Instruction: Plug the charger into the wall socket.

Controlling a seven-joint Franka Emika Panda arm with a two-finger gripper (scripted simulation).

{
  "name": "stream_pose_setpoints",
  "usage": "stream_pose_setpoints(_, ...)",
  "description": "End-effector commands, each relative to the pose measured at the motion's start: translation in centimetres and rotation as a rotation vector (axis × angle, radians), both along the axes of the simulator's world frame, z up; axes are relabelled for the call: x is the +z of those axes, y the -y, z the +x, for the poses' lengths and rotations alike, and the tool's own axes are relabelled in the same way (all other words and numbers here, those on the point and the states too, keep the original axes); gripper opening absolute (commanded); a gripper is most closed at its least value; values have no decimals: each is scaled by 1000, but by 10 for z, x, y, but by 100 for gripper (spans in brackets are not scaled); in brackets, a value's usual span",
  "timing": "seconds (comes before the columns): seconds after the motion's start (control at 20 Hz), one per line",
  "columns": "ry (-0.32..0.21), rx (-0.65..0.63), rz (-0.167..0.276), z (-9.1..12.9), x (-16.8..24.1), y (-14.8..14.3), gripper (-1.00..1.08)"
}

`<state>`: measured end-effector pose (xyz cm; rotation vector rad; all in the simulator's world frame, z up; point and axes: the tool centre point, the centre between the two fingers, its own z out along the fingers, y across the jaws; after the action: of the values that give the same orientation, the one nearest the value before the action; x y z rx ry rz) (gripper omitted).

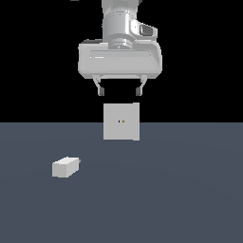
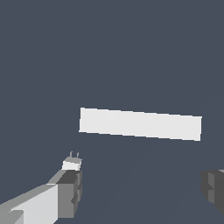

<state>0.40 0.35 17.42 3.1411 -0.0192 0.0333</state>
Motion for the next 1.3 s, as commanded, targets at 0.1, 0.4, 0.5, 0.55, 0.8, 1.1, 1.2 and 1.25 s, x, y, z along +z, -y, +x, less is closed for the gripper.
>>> stream_pose_setpoints(0.1,1,-1,0,0,0,0,100)
stream_pose_setpoints(0.4,17,-9,-2,-5,-4,-4,100)
stream_pose_setpoints(0.5,27,-14,-2,-7,-7,-7,100)
stream_pose_setpoints(0.55,33,-17,-3,-9,-8,-8,100)
stream_pose_setpoints(0.8,71,-36,-6,-18,-17,-18,100)
stream_pose_setpoints(1.1,133,-68,-10,-32,-34,-35,100)
stream_pose_setpoints(1.2,155,-80,-12,-37,-40,-41,100)
stream_pose_setpoints(1.25,166,-85,-12,-39,-43,-44,100)
